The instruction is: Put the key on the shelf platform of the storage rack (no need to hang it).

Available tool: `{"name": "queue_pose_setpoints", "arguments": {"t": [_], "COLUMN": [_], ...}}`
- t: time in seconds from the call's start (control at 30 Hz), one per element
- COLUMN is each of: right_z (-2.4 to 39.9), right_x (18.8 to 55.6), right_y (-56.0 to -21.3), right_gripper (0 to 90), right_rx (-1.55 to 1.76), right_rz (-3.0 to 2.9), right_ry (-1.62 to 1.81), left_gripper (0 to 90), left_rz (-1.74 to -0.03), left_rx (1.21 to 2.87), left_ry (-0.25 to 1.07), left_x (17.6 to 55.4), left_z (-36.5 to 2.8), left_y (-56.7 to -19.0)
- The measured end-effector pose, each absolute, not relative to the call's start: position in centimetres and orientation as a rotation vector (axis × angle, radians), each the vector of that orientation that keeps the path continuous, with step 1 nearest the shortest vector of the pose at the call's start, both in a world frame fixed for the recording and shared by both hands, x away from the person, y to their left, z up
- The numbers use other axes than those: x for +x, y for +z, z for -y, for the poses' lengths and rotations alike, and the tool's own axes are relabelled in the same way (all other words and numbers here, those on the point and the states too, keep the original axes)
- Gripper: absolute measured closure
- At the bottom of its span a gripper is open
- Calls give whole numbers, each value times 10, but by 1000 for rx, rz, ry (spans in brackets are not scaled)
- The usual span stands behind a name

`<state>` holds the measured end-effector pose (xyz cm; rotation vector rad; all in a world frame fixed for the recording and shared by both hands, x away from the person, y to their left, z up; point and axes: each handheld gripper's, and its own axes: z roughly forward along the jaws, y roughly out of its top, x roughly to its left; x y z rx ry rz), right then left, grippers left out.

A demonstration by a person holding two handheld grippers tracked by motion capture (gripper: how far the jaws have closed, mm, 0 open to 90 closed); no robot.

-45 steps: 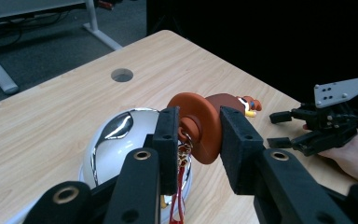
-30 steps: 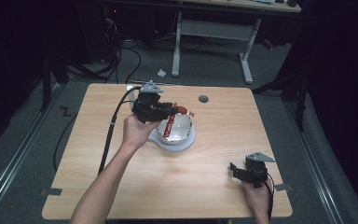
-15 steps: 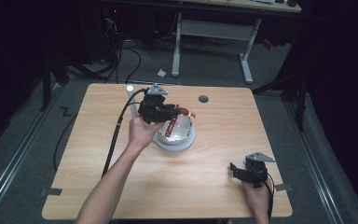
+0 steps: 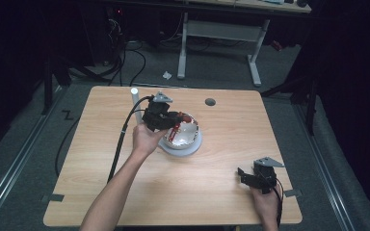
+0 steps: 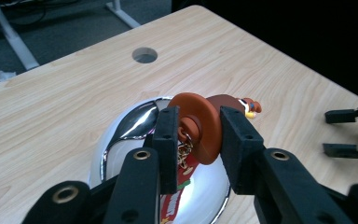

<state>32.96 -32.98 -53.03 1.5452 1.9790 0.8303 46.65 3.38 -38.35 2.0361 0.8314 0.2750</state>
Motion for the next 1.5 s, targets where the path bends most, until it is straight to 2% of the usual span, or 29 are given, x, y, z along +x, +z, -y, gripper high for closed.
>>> {"name": "queue_pose_setpoints", "arguments": {"t": [1.5], "right_z": [330], "right_x": [330], "right_y": [-530], "right_gripper": [274], "right_rx": [1545], "right_rz": [-1979], "right_ry": [831], "left_gripper": [691], "left_rz": [-942], "left_rx": [2133], "left_ry": [326], "left_x": [476], "left_z": [-25], "left_y": [-431]}}
